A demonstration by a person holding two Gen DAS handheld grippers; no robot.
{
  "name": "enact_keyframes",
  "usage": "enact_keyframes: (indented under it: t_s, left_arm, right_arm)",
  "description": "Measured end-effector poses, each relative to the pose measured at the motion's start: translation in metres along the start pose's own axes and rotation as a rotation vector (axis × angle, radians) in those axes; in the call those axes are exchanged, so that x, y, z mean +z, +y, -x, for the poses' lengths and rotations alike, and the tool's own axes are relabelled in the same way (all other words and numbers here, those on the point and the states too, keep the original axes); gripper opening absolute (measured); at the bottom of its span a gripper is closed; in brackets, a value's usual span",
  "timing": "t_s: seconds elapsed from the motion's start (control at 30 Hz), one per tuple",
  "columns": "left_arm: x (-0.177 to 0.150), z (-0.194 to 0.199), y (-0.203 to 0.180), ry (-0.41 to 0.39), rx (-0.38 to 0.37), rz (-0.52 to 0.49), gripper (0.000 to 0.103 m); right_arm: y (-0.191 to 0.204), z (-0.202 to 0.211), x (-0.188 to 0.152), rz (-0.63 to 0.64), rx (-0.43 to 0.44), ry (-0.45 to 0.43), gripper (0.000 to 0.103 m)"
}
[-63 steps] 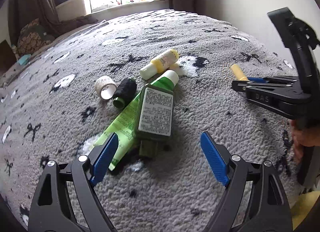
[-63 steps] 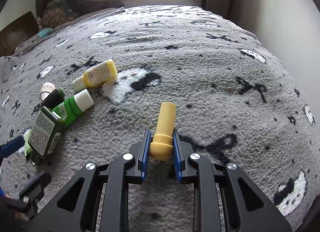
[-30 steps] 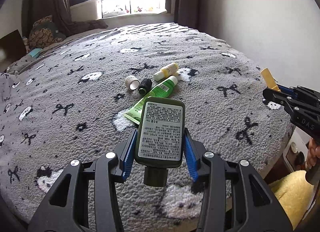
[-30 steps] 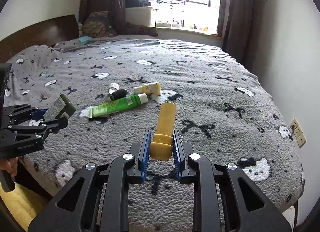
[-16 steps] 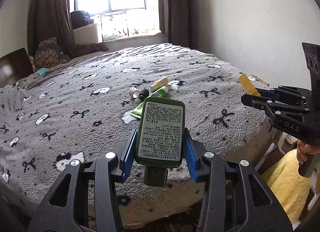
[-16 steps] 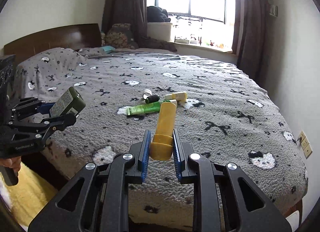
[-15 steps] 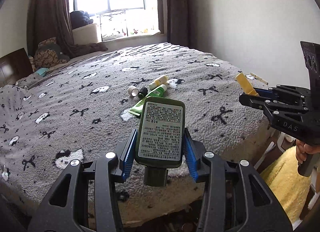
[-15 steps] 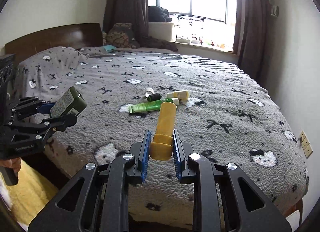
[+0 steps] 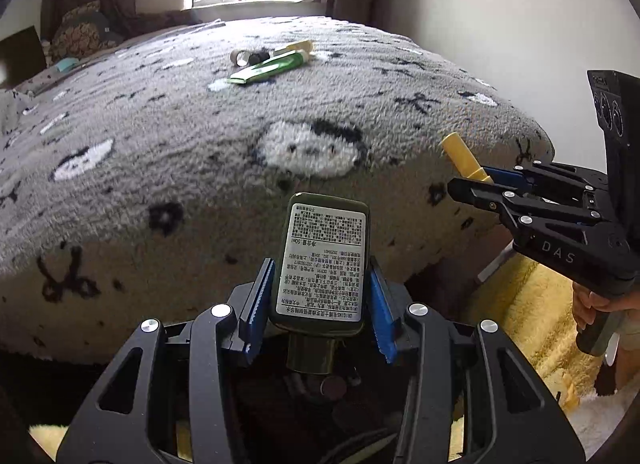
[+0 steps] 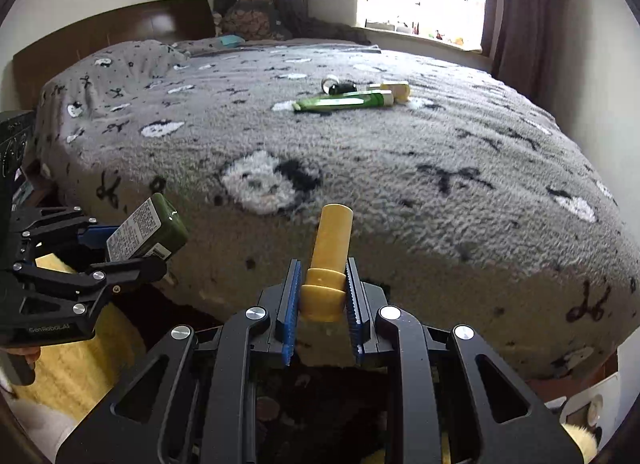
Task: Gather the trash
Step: 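Carry the yellow tube and green bottle down below the bed edge to the bin, then open both tools to drop the yellow tube and green bottle into the bin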
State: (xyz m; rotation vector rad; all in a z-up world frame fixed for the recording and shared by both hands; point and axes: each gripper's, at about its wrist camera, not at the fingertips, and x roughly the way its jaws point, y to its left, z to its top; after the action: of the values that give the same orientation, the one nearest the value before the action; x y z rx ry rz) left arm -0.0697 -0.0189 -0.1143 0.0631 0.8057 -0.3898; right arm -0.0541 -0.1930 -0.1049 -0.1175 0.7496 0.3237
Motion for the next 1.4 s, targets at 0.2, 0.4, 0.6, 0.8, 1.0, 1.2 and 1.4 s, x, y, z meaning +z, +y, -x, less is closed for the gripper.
enact_keyframes:
  t_s: [0.2,0.4,0.6,0.8,1.0,1.2,1.4]
  left_arm:
    - [-0.038,-0.027,0.003,0.111,-0.012,0.039,0.042]
    - [-0.066,-0.052,0.004,0.215,-0.026,0.068,0.042]
    - [-0.082,-0.077,0.014,0.315,-0.058,0.115,0.042]
    - [-0.093,-0.093,0.018,0.400,-0.082,0.126,0.042]
    - [-0.100,-0.103,0.015,0.458,-0.092,0.112,0.042]
    - [-0.103,-0.112,0.005,0.475,-0.102,0.109,0.042]
    - [-0.105,-0.118,0.007,0.496,-0.100,0.111,0.043]
  right_arm:
    - [0.008,-0.026,-0.039,-0.029,0.031,0.115,0.022]
    - [0.008,-0.047,-0.062,-0.051,0.037,0.201,0.022]
    - [0.004,-0.067,-0.074,-0.102,0.088,0.271,0.022]
    - [-0.005,-0.094,-0.093,-0.193,0.168,0.389,0.022]
    - [0.006,-0.102,-0.095,-0.161,0.164,0.423,0.022]
    - [0.022,-0.113,-0.096,-0.118,0.215,0.469,0.022]
    - [0.021,-0.119,-0.100,-0.115,0.218,0.487,0.023]
